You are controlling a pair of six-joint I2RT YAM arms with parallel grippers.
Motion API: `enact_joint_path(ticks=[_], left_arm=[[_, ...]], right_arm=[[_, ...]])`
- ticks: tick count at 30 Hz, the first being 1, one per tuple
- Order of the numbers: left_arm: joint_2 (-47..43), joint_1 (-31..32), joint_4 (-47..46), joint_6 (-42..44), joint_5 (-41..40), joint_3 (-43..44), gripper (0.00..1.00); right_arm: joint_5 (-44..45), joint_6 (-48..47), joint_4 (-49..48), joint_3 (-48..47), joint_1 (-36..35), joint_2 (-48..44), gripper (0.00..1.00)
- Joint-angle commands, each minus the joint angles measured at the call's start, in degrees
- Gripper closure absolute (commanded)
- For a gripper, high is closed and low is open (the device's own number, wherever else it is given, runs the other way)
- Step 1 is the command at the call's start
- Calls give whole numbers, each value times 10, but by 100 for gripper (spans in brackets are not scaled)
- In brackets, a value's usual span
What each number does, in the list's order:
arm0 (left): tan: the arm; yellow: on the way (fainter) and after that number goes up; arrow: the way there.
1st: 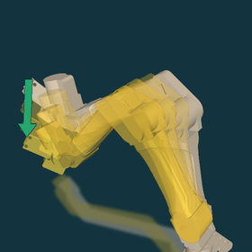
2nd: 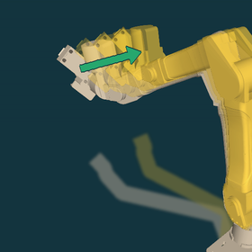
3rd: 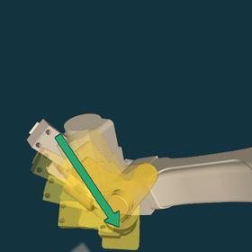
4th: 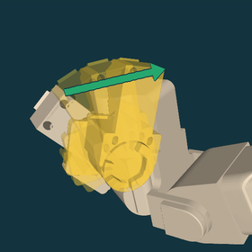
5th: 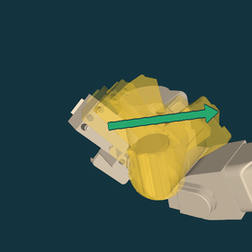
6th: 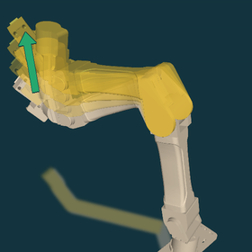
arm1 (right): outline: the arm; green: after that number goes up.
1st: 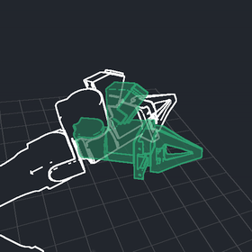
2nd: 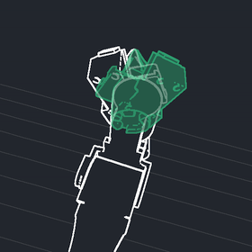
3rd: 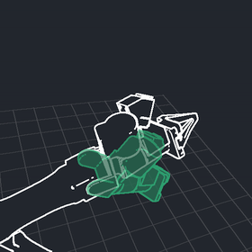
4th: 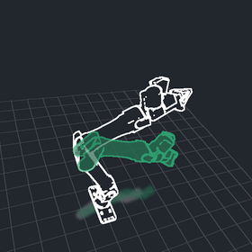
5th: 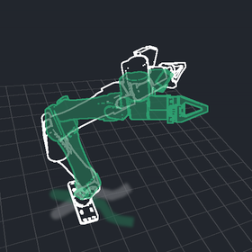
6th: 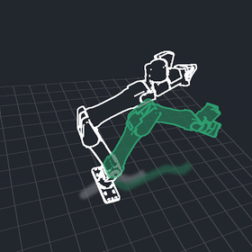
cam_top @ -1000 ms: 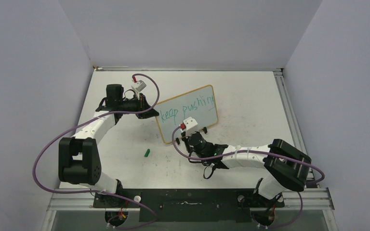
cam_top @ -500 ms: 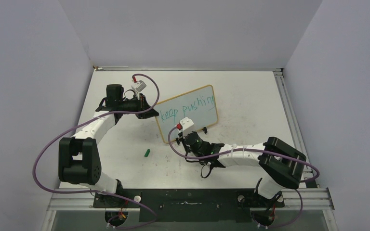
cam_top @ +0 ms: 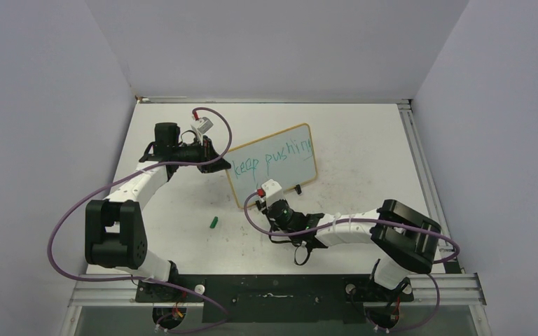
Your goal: Write a sentence on the whiteboard
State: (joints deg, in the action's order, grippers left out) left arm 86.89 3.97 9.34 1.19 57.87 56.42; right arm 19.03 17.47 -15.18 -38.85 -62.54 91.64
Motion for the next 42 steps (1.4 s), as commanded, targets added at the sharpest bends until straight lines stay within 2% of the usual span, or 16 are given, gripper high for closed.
enact_joint_path(ticks=[1, 13, 31, 42], left_arm=[[-21, 2, -1, 12, -2, 27, 100], [-20, 2, -1, 11, -2, 27, 100], [-18, 3, -2, 10, -1, 26, 100], [-20, 2, -2, 11, -2, 26, 100]], right_arm=[[3, 14, 3, 2, -13, -1, 95], [29, -3, 13, -19, -28, -45, 95], [38, -23, 11, -66, -16, 17, 95], [64, -4, 36, -53, 1, 7, 95]])
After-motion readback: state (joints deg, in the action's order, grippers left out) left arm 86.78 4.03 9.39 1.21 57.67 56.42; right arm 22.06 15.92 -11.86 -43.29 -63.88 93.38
